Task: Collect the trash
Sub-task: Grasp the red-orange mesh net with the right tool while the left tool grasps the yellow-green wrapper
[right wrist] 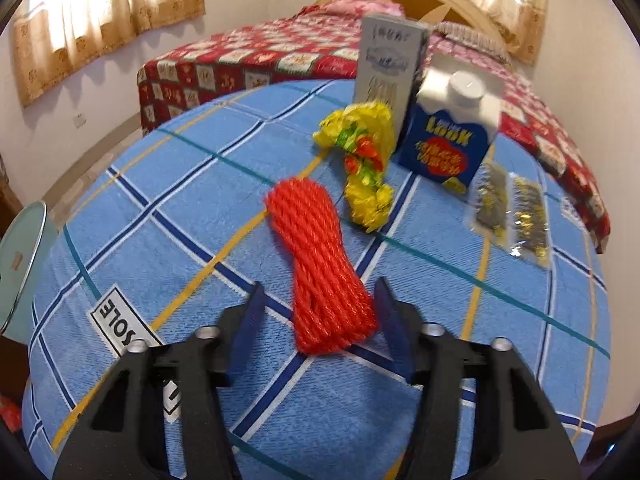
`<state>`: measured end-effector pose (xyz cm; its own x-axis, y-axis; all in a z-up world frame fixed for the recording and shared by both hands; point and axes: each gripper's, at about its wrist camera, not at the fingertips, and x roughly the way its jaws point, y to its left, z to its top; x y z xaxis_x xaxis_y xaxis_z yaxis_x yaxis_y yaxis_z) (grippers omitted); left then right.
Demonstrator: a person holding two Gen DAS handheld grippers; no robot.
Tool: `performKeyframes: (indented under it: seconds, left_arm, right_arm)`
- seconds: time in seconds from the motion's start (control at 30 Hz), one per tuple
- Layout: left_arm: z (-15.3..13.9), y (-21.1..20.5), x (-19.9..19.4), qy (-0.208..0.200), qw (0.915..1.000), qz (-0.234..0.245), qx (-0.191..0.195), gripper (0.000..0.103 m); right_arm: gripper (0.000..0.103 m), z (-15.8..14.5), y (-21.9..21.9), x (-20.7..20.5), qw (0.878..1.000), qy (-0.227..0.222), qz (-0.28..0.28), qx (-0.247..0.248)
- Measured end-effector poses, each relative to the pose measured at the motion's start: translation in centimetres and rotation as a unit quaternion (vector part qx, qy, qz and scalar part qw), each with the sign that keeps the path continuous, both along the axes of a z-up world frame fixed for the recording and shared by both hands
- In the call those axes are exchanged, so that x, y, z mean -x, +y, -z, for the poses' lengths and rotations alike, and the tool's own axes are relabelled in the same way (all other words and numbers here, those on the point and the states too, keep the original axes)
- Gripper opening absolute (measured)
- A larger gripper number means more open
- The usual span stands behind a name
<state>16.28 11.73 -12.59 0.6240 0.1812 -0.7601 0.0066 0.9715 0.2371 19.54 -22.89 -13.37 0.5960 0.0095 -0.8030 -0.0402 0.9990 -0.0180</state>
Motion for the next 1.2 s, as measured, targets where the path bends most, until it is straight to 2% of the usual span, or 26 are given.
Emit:
performKeyframes:
  seconds: [0.07,0.23,0.33,0.37,0.47,0.83,0.97,1.2]
  left_arm:
    - [-0.1,-0.8,-0.4,0.004,1.0000,0.003,0.000,0.091]
    - [-1.4,-4.0,-1.1,0.000,0.9997,0.023,0.010,0.091]
    - [-2.5,-7.7,-1.8,-0.008,0.9986,0.050,0.014,0.091]
    - [-2.7,-8.6,-2.0,-0.008,0.9982,0.057,0.016,0.091]
    - [-3.1,-12.8,-3.2,-0.005,0.9964,0.082,0.022,0.091]
    - [-3.3,-28.4,-6.9,0.004,0.9872,0.154,0.043,0.091]
    - [-2.5,-32.4,-7.9,0.014,0.9849,0.166,0.046,0.091]
    - [-0.9,-37.4,-9.7,0.035,0.9824,0.176,0.051,0.091]
  right_arm:
    - [0.020,-0.2,0.1,0.3,1.000,-0.002,-0.007,-0.010]
    - [0.019,-2.2,-0.5,3.4,0.998,-0.043,-0.005,-0.052]
    - [0.019,-3.9,-1.9,5.6,0.994,-0.079,0.025,-0.067]
    - [0.019,-4.5,-3.4,6.6,0.992,-0.095,0.051,-0.070]
    - [0.019,-4.9,-6.0,7.6,0.987,-0.116,0.103,-0.051]
    - [0.019,-3.7,-16.2,8.3,0.966,-0.106,0.234,-0.030]
    - [0.019,-3.3,-19.8,8.0,0.956,-0.100,0.273,-0.028]
    - [0.019,-2.7,-22.9,7.5,0.949,-0.098,0.295,-0.042]
